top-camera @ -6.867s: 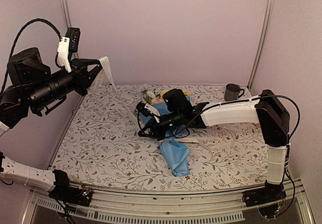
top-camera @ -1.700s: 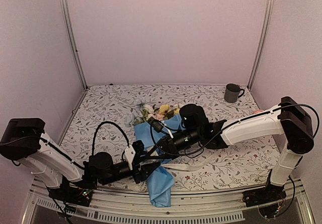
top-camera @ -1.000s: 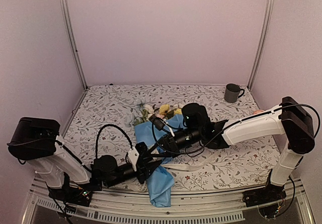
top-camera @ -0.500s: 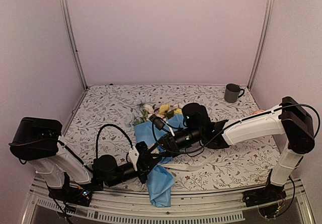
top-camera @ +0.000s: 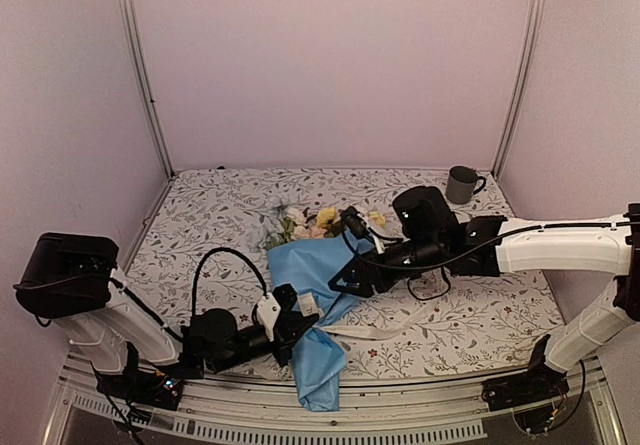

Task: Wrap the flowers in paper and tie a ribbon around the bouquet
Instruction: Pass from the right arm to the left, then pick up the right side of the ribbon from the center of the board.

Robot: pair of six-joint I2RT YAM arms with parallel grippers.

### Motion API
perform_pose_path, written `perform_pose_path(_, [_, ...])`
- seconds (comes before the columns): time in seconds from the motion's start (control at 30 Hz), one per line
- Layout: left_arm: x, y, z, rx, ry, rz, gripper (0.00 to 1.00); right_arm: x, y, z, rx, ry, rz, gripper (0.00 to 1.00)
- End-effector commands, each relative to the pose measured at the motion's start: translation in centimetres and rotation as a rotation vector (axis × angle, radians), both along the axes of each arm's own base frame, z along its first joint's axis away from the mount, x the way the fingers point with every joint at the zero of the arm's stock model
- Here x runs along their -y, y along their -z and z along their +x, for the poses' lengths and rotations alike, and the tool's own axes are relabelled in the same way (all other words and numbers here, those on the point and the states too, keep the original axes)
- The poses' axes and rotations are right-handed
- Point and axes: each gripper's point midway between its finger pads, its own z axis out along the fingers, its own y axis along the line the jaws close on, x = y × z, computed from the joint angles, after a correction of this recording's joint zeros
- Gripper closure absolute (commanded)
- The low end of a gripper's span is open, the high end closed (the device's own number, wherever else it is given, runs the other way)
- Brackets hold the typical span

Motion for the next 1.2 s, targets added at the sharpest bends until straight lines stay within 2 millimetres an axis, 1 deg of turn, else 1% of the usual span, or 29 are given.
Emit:
perform_pose_path(0.0, [0.3,-0.4,-0.1,0.026,-0.001,0.025,1.0,10.9,4.5,5.7,-0.023,0.412,-0.369,0.4])
perform_pose_path(0.07, [0.3,-0.6,-0.1,0.027,0.002,0.023,1.0,15.4,5.8,7.7,-0.063,0.568,-0.445,0.38])
perform_pose_path(0.13, [0.3,-0.7,-0.1,0.03,0.002,0.021,1.0,19.9,7.7,9.2,-0.112,0.702,-0.526,0.37])
perform_pose_path(0.2, [0.3,-0.9,-0.2,0.034,0.007,0.022,1.0,23.1,9.2,10.5,-0.153,0.774,-0.568,0.37])
perform_pose_path(0.23, [0.4,-0.9,-0.2,0.036,0.009,0.028,1.0,24.3,9.8,11.1,-0.169,0.801,-0.589,0.37])
perform_pose_path(0.3, [0.5,-0.9,-0.2,0.036,0.011,0.037,1.0,25.6,10.9,12.2,-0.191,0.81,-0.624,0.41])
perform_pose_path(0.4, [0.5,-0.9,-0.3,0.036,0.01,0.042,1.0,25.4,11.5,12.7,-0.197,0.77,-0.674,0.58])
perform_pose_path(0.47, [0.3,-0.9,-0.2,0.036,0.006,0.042,1.0,24.5,11.1,12.8,-0.166,0.737,-0.658,0.63])
perform_pose_path(0.57, [0.3,-0.8,-0.2,0.038,0.004,0.048,1.0,23.0,10.2,12.5,-0.1,0.68,-0.639,0.64])
perform_pose_path(0.67, [0.5,-0.6,-0.3,0.041,0.011,0.058,1.0,22.1,10.4,12.3,-0.082,0.639,-0.628,0.65])
perform_pose_path(0.87, [0.4,-0.7,-0.2,0.038,0.009,0.059,1.0,20.9,12.9,12.8,-0.121,0.558,-0.664,0.61])
perform_pose_path(1.03, [0.3,-0.8,-0.2,0.039,0.008,0.061,1.0,21.2,14.7,14.1,-0.114,0.56,-0.741,0.61])
perform_pose_path(1.1, [0.3,-0.9,-0.2,0.04,0.008,0.062,1.0,21.3,15.4,14.5,-0.109,0.554,-0.766,0.64])
perform_pose_path(1.17, [0.3,-0.9,-0.2,0.038,0.007,0.062,1.0,21.5,16.0,14.8,-0.102,0.554,-0.795,0.72])
